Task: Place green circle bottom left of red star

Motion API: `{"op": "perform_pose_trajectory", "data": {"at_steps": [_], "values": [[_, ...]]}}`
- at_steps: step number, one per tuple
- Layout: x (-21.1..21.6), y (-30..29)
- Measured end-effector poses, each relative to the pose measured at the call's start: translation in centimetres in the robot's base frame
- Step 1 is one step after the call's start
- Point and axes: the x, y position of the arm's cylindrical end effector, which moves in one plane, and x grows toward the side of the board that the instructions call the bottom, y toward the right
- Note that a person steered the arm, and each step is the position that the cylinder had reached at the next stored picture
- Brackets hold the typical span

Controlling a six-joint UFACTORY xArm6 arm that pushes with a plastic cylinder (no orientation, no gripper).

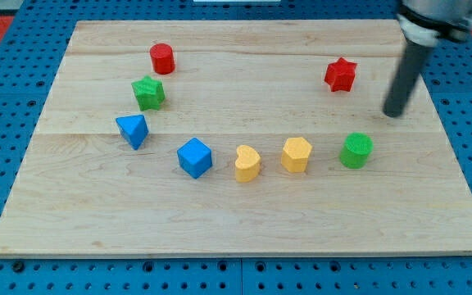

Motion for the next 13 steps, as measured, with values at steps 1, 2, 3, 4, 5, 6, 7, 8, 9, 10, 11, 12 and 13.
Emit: {"op": "perform_pose_trajectory", "data": {"at_steps": [1,2,3,4,5,6,7,8,9,10,11,12,13], "values": [[7.5,-0.7],[11.7,-5.2],[8.5,-8.8],[5.8,-9.4],[3.8,-9.4],[1.8,-9.5],[2.4,-7.7],[2.0,-4.3],[0.0,-4.3],[-0.6,-3.7],[-1.1,-4.8],[-1.1,-6.6],[-1.3,-7.4]]}}
